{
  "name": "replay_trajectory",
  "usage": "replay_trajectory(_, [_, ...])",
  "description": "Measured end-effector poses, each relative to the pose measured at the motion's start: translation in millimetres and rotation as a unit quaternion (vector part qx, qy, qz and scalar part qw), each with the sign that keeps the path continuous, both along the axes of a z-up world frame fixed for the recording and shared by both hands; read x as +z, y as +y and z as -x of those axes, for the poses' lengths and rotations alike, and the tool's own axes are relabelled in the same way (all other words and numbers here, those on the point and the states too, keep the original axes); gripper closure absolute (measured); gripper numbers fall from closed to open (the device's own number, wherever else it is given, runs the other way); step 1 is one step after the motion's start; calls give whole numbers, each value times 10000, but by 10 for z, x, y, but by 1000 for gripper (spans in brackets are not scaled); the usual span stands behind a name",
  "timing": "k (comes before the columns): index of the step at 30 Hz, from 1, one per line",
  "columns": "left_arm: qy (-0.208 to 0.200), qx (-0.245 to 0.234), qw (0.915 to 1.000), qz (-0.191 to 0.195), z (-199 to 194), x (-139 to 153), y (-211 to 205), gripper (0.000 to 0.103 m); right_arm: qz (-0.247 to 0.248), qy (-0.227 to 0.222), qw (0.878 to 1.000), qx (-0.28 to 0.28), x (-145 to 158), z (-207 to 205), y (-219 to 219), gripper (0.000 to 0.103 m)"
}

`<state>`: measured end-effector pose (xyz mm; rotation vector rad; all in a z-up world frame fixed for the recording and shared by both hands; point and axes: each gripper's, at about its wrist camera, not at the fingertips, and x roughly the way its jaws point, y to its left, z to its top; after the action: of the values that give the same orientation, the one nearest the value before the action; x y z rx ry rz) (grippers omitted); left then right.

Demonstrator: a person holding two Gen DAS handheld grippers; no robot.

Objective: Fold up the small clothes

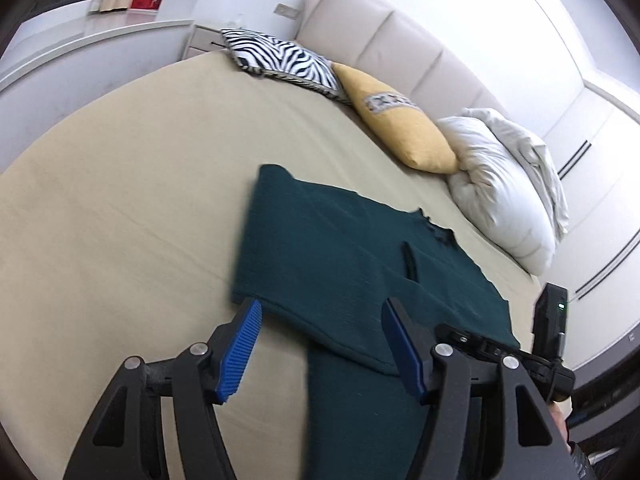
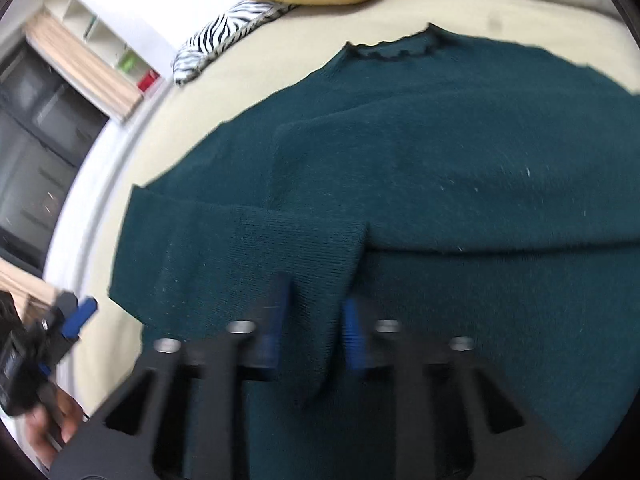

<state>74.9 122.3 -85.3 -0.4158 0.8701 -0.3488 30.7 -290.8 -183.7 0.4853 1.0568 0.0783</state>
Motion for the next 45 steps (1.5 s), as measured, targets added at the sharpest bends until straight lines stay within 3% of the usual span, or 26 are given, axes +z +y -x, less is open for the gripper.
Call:
replay_trajectory(3, [-28, 126, 9999, 35, -148, 20, 76, 38, 131, -270, 9993, 201, 239, 27, 44, 97])
replay_trajectory(6, [-11, 172, 9998, 45, -277, 83, 141, 35, 463, -766, 9952, 396, 676, 84, -7, 97])
replay_trajectory(10, [-15, 122, 9999, -40, -520, 112, 21, 32, 746, -997, 9918, 301, 994, 46, -376, 97])
replay_trajectory(13, [112, 99, 9997, -192, -724, 40, -109, 32, 828, -779, 9935, 47, 853, -46, -771, 97])
replay_trajectory(18, [479, 48, 9981, -383, -1047, -143, -350, 31, 500, -111, 9976, -456, 248, -185, -1317, 97])
replay_trajectory(21, [518, -56, 9957, -763, -1203, -201, -567, 31, 319, -133, 9980, -530, 38, -138, -1355, 97])
replay_trajectory(24, [556, -36, 9936, -977, -1323, -277, -659, 35, 194, -201, 9979, -578, 16, -93, -1380, 97])
replay_trajectory(25, [533, -33, 9929, -1059, -1356, -291, -682, 39, 216, -239, 9980, -542, 46, -96, -1376, 97])
replay_trajectory(27, [558, -118, 9916, -1164, -1406, -335, -732, 85, 311, -289, 9980, -465, 55, -124, -1388, 97])
replay_trajectory(30, [433, -186, 9899, -1337, -1383, -365, -786, 94, 460, -247, 9978, -401, 49, -151, -1371, 97])
replay_trajectory(36, [293, -81, 9918, -1240, -1337, -345, -708, 95, 409, -345, 9966, -619, 174, -186, -1430, 97])
replay_trajectory(38, [276, -69, 9908, -1322, -1355, -406, -728, 95, 431, -271, 9968, -615, 111, -232, -1429, 97])
replay_trajectory(40, [330, -53, 9908, -1308, -1382, -487, -728, 95, 260, 22, 9978, -614, -189, -272, -1462, 97])
replay_trajectory(43, [341, -62, 9922, -1200, -1389, -444, -709, 94, -7, -184, 9967, -791, -149, -163, -1522, 97])
replay_trajectory(45, [362, 10, 9937, -1065, -1368, -385, -640, 87, -50, -133, 9962, -864, -93, -137, -1540, 94])
